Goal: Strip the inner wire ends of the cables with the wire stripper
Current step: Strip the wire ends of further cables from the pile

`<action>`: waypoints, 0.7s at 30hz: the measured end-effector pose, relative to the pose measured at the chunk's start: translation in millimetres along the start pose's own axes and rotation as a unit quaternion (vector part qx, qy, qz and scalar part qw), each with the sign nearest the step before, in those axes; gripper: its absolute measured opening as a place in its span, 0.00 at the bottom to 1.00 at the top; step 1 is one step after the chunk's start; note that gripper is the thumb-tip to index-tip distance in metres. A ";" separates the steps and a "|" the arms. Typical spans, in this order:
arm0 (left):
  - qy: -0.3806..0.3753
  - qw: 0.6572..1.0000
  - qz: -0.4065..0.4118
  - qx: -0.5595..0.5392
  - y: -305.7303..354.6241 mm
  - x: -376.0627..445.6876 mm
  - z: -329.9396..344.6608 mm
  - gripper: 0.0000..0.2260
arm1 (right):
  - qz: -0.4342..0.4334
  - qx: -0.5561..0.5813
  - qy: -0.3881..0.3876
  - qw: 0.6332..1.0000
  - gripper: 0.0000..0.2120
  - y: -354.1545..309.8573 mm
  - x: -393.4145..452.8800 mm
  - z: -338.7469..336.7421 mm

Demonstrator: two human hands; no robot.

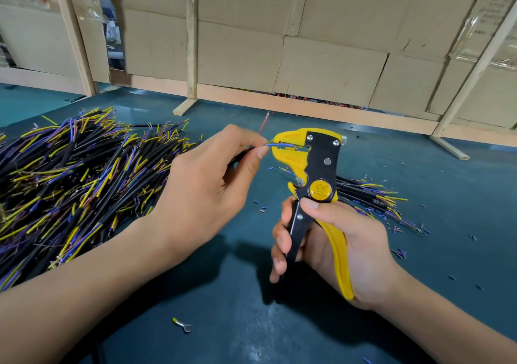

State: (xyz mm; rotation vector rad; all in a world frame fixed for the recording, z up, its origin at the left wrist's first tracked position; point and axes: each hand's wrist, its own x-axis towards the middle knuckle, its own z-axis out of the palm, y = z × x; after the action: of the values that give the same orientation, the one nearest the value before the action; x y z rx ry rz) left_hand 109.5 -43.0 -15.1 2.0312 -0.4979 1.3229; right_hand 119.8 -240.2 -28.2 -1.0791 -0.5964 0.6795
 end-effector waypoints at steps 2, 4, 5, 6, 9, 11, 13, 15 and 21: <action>-0.004 1.000 0.008 0.004 -0.4 0.2 -0.3 0.03 | 0.002 0.002 0.000 1.000 0.17 -0.1 -0.1 0.4; -0.013 1.000 0.021 0.012 -1.6 0.4 -0.6 0.04 | 0.002 0.003 -0.004 1.000 0.16 -0.4 -0.4 0.4; -0.017 0.999 0.028 0.019 -2.2 0.5 -0.9 0.05 | 0.002 0.002 -0.006 1.000 0.16 -0.4 -0.2 0.5; -0.019 0.999 0.033 0.023 -2.4 0.3 -0.8 0.06 | 0.003 0.003 -0.006 1.000 0.16 -0.6 -0.4 0.7; -0.011 0.999 0.035 0.024 -1.7 -0.2 -1.4 0.06 | 0.008 0.007 -0.001 1.000 0.14 -1.1 -0.2 1.8; -0.005 0.999 0.034 0.022 -0.7 -0.3 -1.1 0.06 | 0.010 0.008 0.001 1.000 0.13 -1.4 -0.5 2.7; 0.000 0.999 0.034 0.021 -0.3 -0.2 -0.7 0.06 | 0.010 0.007 -0.001 1.000 0.13 -1.6 -0.8 2.9; -0.001 0.999 0.033 0.020 -0.7 -0.5 -0.7 0.06 | 0.012 0.007 -0.002 1.000 0.14 -1.8 -1.1 2.6; -0.010 0.999 0.030 0.016 0.7 0.2 -1.1 0.07 | 0.019 0.008 -0.003 1.000 0.18 -2.7 -2.1 1.5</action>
State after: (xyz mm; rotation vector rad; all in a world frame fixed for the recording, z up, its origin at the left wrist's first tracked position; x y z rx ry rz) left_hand 108.4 -42.7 -14.4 2.0723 -0.5544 1.3565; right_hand 117.9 -241.7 -25.4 -1.0763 -0.5747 0.7201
